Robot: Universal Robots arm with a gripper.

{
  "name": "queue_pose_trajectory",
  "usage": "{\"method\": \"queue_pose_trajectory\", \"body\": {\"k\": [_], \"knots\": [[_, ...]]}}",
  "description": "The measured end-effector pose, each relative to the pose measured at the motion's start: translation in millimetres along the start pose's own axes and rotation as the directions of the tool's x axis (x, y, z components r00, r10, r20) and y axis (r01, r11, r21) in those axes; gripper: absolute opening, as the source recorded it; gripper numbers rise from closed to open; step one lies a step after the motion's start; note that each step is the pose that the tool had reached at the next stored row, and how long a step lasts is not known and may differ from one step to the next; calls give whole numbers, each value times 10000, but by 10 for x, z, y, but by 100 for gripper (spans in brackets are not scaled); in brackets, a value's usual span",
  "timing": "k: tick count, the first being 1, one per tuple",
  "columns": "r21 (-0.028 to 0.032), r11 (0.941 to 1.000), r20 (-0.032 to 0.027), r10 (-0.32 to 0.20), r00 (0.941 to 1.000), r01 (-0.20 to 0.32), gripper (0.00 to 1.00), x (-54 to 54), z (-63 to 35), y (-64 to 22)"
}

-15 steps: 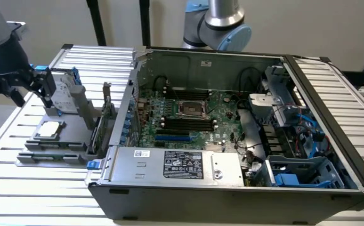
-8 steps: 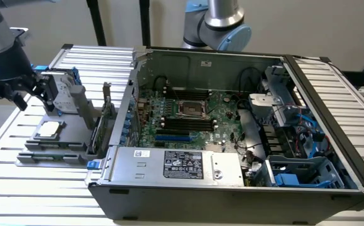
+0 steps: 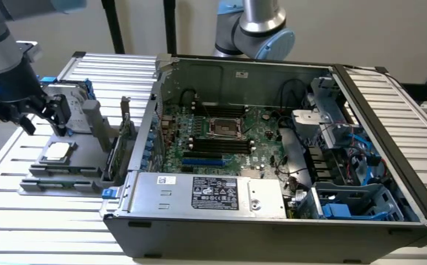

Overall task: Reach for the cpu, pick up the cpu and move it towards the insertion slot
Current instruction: 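Pick up the cpu and move it towards the insertion slot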

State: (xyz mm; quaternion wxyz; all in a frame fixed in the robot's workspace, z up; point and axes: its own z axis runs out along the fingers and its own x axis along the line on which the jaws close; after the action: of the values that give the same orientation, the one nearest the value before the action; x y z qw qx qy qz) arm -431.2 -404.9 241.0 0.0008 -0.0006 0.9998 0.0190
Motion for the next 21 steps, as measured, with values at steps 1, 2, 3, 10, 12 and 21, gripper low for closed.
{"method": "queue_pose_trajectory", "body": {"k": [1,2,3,10,12,21], "knots": [[-1,10000,1,0,10000,0,71,0,20,-1],[-1,10000,0,1,10000,-1,71,0,37,-2],[0,10000,1,0,10000,0,71,0,56,-4],[-1,10000,1,-1,10000,1,71,0,182,-27],[0,10000,-1,1,10000,-1,71,1,216,-44],[-31,10000,2,5,10000,-5,71,1,379,-97]]}}
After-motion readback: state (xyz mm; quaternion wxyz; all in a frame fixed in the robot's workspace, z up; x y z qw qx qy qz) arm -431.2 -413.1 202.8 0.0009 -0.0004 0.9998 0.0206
